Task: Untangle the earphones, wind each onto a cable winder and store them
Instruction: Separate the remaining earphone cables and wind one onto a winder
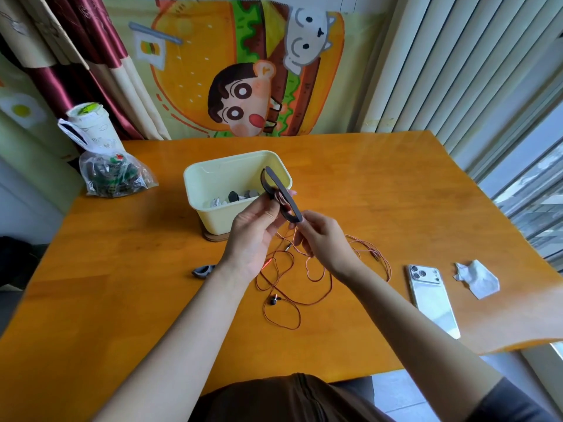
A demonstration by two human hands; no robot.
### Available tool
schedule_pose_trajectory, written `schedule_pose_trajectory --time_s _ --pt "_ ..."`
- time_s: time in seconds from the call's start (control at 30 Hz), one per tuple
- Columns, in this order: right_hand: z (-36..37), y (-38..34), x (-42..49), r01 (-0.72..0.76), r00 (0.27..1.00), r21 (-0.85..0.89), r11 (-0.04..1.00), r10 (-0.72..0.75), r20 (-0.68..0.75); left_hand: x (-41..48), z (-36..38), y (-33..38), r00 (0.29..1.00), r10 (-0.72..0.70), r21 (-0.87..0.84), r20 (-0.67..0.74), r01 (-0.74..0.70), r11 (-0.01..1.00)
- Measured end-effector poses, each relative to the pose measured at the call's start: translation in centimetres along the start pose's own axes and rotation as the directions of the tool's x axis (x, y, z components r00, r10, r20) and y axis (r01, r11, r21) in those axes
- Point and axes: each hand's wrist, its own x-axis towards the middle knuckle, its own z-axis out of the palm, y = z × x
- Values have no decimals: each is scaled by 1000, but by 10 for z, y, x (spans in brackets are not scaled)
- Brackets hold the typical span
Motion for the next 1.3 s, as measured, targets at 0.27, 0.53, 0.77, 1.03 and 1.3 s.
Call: schedule_pose_trajectory --time_s 0.27,0.53,0.77,1.03,1.3 --pt "2 1 -1 18 1000 -251 968 -16 10 3 2 -3 974 -72 -36 -213 66 997" --pt "2 -2 -10 167 986 -431 887 -161 51 4 4 -11 929 100 266 -355 -1 964" --pt "-18 -6 -9 137 983 -513 848 -53 176 2 -22 -23 952 303 882 53 -187 432" --pt "-56 -14 4 176 984 -509 843 -154 85 -9 -34 -21 986 29 853 162 -155 498" --pt "-57 -4 9 162 982 -384 909 -187 -28 -18 -19 -10 956 -70 632 283 -131 763"
